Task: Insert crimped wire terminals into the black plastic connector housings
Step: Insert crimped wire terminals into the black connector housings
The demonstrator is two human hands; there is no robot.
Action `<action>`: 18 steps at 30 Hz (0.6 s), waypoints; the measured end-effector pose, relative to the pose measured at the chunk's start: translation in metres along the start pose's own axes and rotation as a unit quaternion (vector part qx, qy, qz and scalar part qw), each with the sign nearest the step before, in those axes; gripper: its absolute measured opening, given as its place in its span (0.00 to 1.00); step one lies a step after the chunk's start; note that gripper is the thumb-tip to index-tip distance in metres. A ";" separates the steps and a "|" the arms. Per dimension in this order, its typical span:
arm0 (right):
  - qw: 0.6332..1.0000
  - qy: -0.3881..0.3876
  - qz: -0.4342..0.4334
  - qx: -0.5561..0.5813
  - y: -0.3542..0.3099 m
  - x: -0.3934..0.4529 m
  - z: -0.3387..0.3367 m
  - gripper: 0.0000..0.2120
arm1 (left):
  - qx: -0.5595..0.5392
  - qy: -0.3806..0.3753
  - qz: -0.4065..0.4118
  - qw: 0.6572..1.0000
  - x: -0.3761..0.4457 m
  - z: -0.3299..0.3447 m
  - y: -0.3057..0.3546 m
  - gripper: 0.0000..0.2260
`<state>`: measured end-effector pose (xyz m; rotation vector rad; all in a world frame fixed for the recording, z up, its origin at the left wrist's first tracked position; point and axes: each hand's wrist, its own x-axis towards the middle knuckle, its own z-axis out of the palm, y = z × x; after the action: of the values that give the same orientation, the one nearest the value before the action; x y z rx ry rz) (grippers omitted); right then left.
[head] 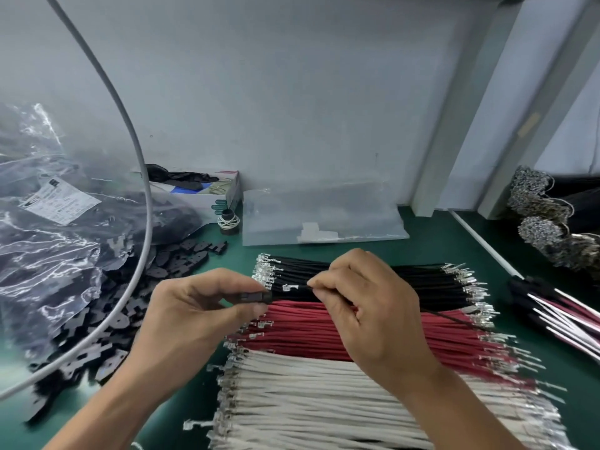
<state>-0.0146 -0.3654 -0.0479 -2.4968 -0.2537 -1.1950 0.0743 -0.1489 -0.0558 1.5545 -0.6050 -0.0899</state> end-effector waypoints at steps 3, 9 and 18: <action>1.000 -0.003 0.011 0.021 -0.003 -0.001 0.000 0.04 | 0.011 -0.010 0.014 1.000 -0.001 0.003 0.001 0.10; 1.000 -0.020 -0.004 0.013 -0.011 -0.002 0.004 0.07 | -0.013 -0.011 0.015 1.000 -0.001 0.006 0.000 0.10; 0.994 -0.085 0.040 0.062 -0.018 -0.002 0.003 0.05 | 0.027 -0.002 0.066 0.997 -0.003 0.010 0.004 0.10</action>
<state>-0.0195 -0.3479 -0.0471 -2.4767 -0.2598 -0.9085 0.0664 -0.1567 -0.0539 1.5633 -0.7167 0.0238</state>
